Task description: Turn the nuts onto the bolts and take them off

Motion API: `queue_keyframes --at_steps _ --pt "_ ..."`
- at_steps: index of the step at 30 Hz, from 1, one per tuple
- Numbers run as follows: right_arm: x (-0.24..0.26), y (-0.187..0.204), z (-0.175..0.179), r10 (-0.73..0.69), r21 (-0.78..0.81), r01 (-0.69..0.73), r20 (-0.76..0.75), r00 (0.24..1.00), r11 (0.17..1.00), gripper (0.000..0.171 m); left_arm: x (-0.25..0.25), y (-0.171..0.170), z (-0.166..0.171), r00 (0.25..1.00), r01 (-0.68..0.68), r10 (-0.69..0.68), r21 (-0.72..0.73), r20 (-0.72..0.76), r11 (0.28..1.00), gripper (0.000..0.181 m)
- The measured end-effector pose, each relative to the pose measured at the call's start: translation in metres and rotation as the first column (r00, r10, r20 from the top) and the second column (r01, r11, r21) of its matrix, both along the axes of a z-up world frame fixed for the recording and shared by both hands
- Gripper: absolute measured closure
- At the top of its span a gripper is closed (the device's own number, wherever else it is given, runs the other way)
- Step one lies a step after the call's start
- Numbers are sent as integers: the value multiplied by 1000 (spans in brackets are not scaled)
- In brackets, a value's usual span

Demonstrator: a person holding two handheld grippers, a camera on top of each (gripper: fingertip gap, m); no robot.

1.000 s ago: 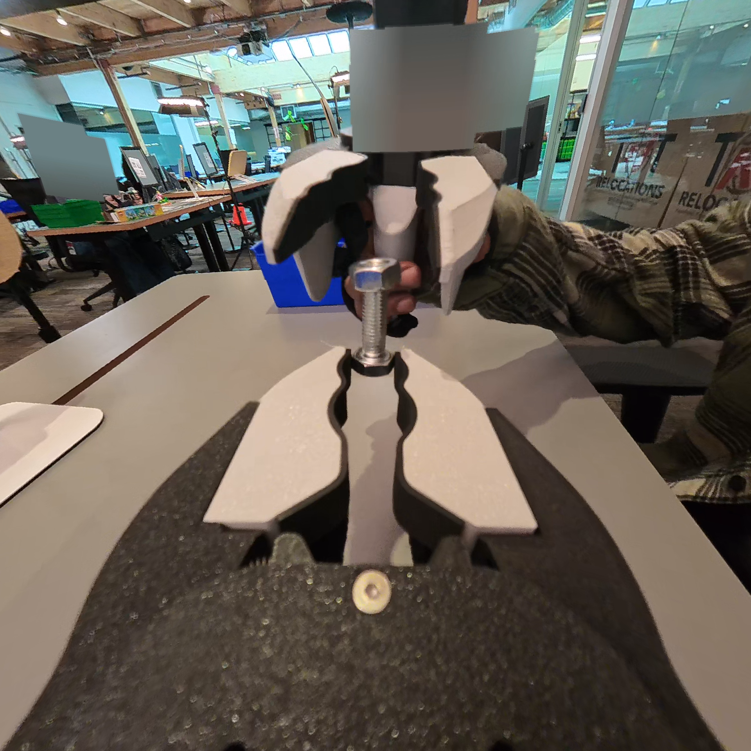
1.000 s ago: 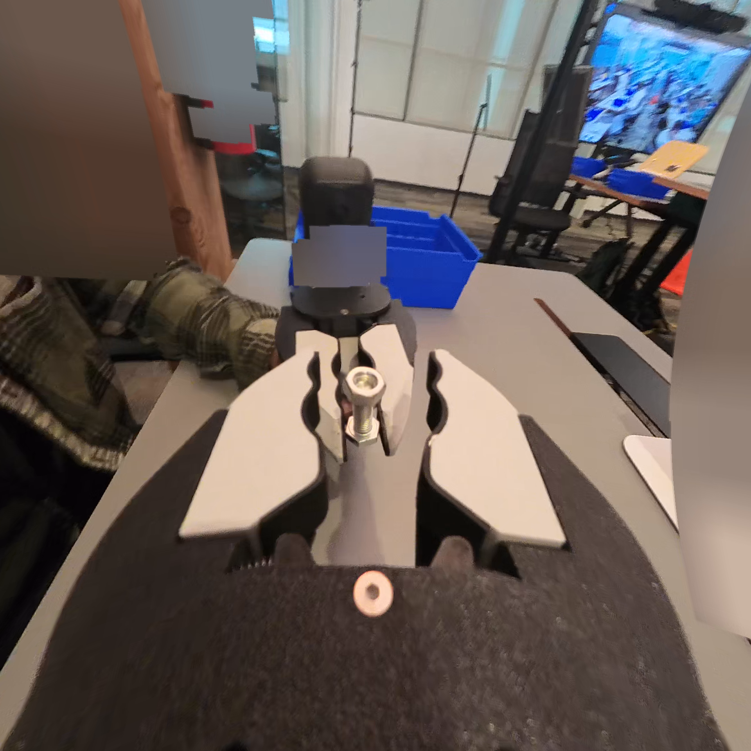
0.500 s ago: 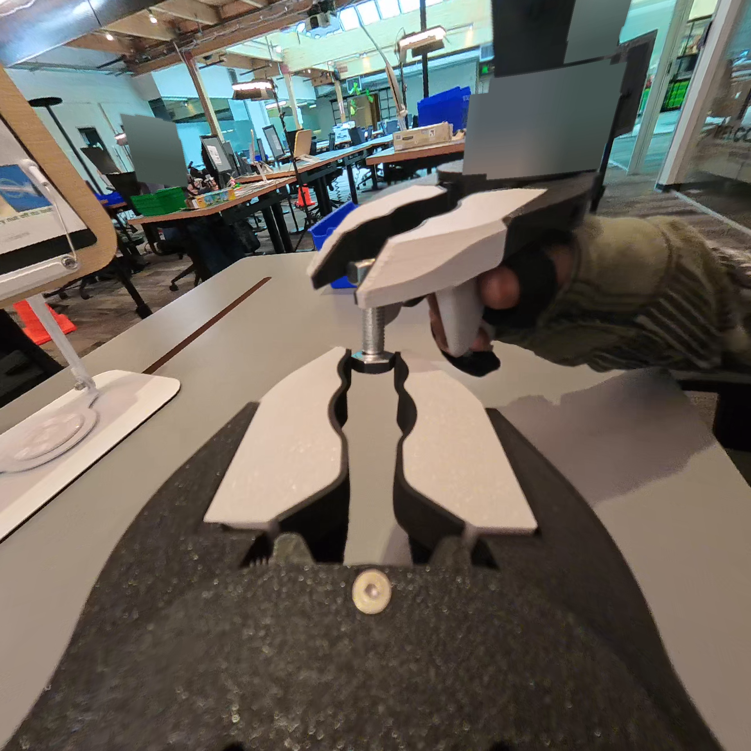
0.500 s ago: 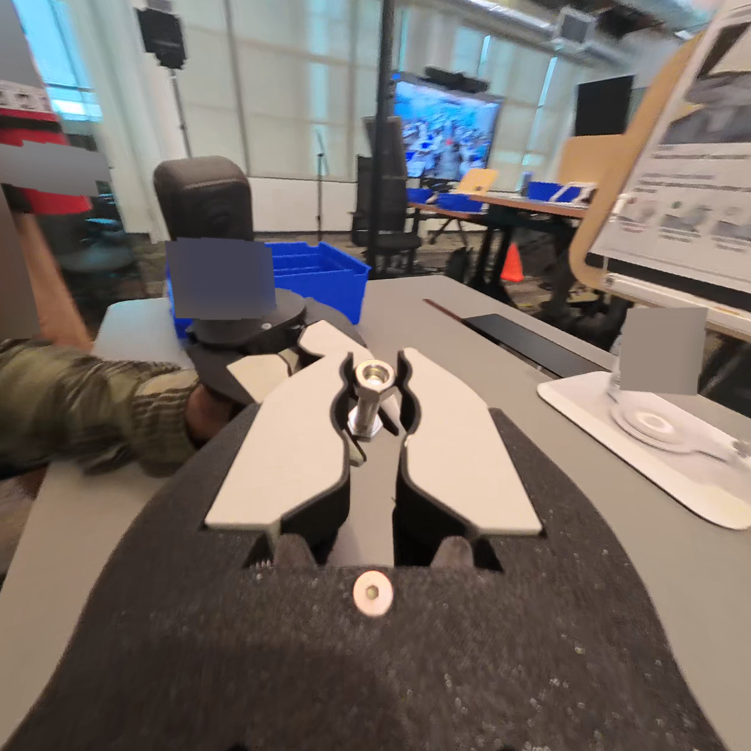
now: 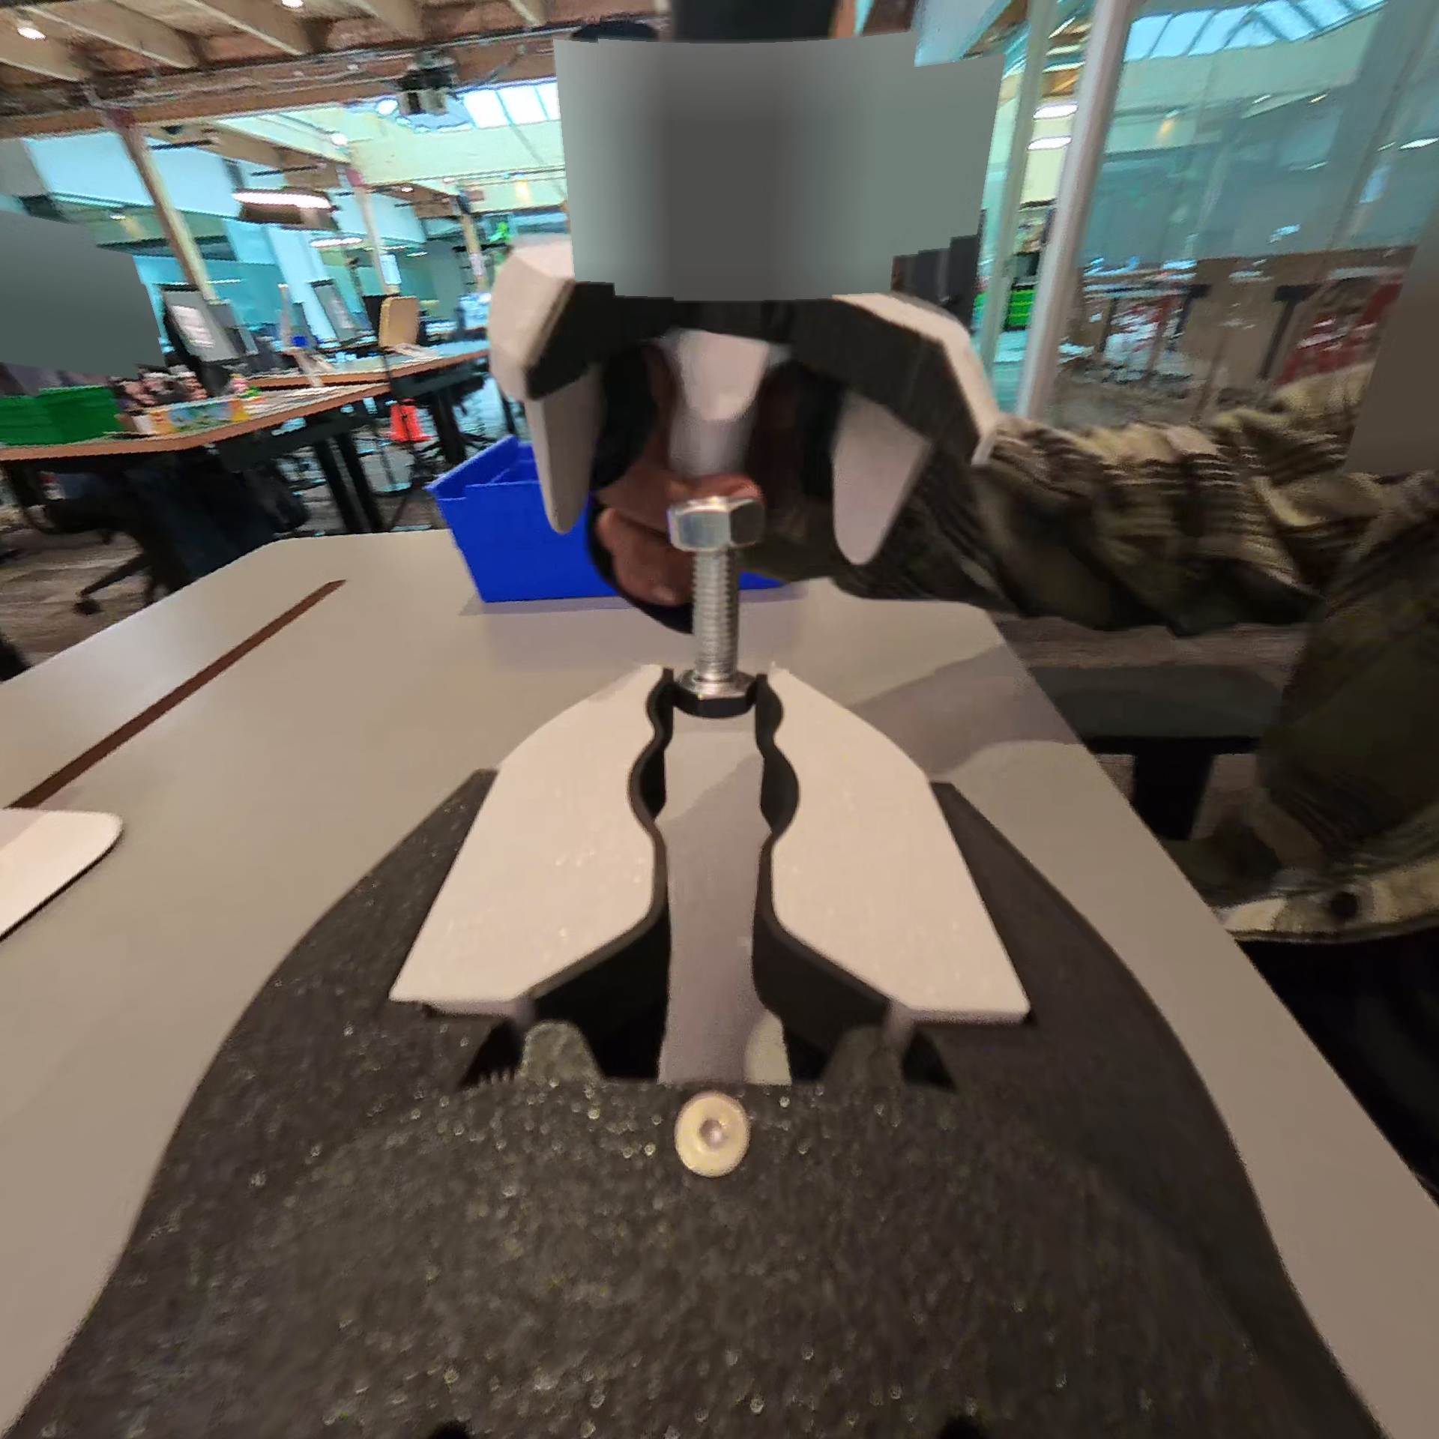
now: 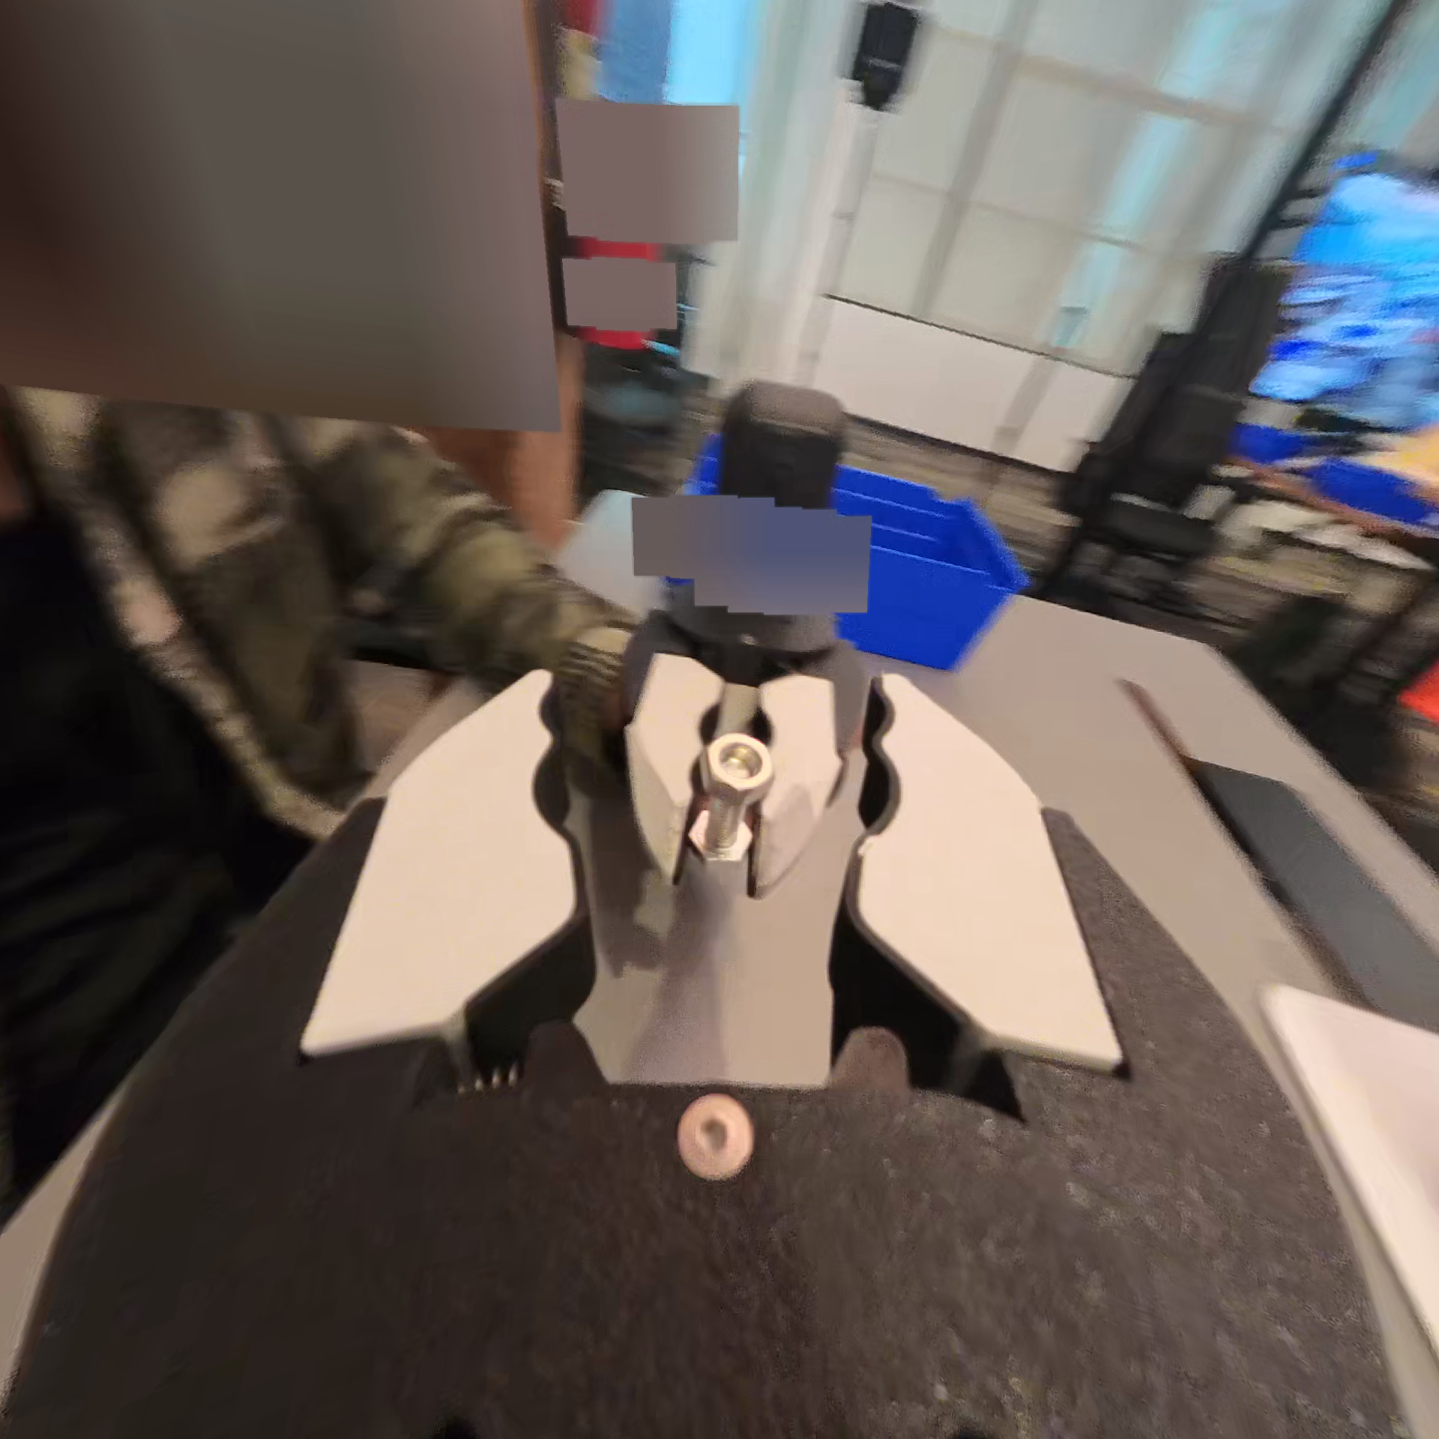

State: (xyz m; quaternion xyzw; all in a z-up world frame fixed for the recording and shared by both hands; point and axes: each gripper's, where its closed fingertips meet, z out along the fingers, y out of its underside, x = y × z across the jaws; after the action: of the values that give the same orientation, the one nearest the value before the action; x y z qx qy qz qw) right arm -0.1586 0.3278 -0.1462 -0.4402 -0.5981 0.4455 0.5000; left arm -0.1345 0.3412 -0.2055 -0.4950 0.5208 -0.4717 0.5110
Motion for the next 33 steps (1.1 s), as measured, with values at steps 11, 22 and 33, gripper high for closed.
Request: queue_keyframes --at_steps 11,22,33 --pt "-8 -16 -23 299 -127 -285 112 948 950 153 4 -17 -3 994 106 -106 10 -22 994 162" --pt "-15 15 -39 -265 102 251 152 952 963 171 2 3 -1 996 -79 82 69 -37 994 163" --pt "-9 55 -52 -299 -110 291 -63 952 950 171 -2 29 -20 982 -167 164 -27 -94 986 163"
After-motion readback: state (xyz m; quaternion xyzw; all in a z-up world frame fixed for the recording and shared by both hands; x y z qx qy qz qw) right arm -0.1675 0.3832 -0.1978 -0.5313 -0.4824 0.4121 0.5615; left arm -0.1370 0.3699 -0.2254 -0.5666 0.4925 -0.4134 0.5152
